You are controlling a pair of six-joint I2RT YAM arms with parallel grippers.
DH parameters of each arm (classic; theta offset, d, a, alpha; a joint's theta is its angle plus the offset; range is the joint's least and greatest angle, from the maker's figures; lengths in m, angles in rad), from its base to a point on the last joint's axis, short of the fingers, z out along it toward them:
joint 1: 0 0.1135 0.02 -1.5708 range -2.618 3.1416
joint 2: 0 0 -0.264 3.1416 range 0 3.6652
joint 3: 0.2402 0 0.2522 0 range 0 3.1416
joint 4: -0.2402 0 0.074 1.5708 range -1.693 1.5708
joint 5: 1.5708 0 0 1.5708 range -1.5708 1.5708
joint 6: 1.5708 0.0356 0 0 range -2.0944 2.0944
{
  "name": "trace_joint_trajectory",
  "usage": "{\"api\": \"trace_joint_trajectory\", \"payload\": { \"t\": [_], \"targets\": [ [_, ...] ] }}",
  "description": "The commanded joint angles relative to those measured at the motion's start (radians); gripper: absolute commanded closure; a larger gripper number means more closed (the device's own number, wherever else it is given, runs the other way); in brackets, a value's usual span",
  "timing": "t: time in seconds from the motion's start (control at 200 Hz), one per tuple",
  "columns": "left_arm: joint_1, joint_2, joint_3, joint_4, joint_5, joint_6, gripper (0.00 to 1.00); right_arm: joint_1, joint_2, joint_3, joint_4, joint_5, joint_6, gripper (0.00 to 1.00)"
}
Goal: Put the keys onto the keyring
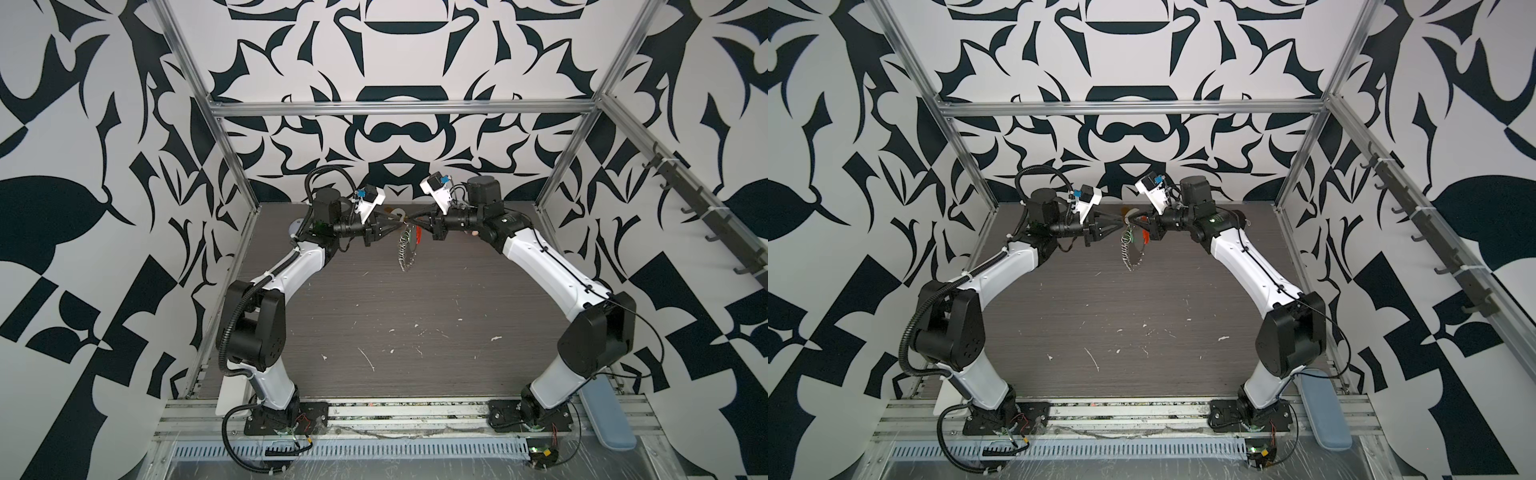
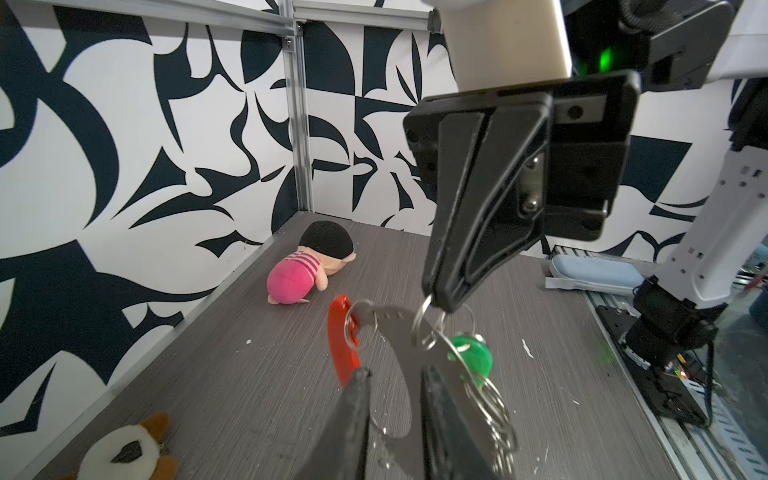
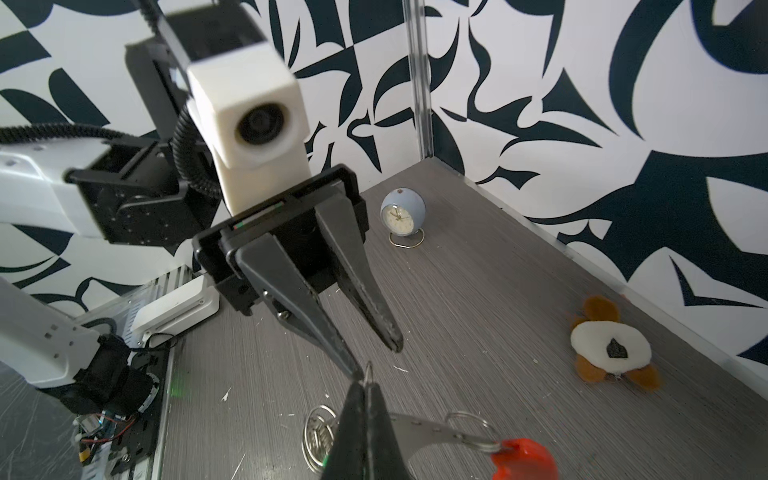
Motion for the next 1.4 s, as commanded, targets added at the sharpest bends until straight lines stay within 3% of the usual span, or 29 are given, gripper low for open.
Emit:
{"api": "trace_joint_trajectory", "payload": {
  "t": [0.0, 0.28, 0.88, 1.075, 1.395],
  "targets": [
    [0.0, -0.016, 0.041, -0.134, 0.066, 0.081, 0.75, 0.014, -0.004, 0.03, 0.015, -0.043, -0.041, 1.0],
    [0.0, 0.007, 0.145, -0.398, 0.133, 0.196, 0.76, 0.032, 0.017, 0.044, 0.006, -0.041, -0.053, 1.0],
    [0.02, 0.046, 0.222, -0.535, 0.164, 0.264, 0.79, 0.033, 0.003, 0.025, 0.028, -0.035, -0.054, 1.0],
    [0.022, 0.086, 0.291, -0.682, 0.181, 0.342, 0.79, 0.033, 0.001, 0.03, 0.024, -0.046, -0.049, 1.0],
    [0.023, 0.11, 0.314, -0.689, 0.194, 0.337, 0.8, 0.033, -0.003, 0.035, 0.017, -0.049, -0.046, 1.0]
  ]
}}
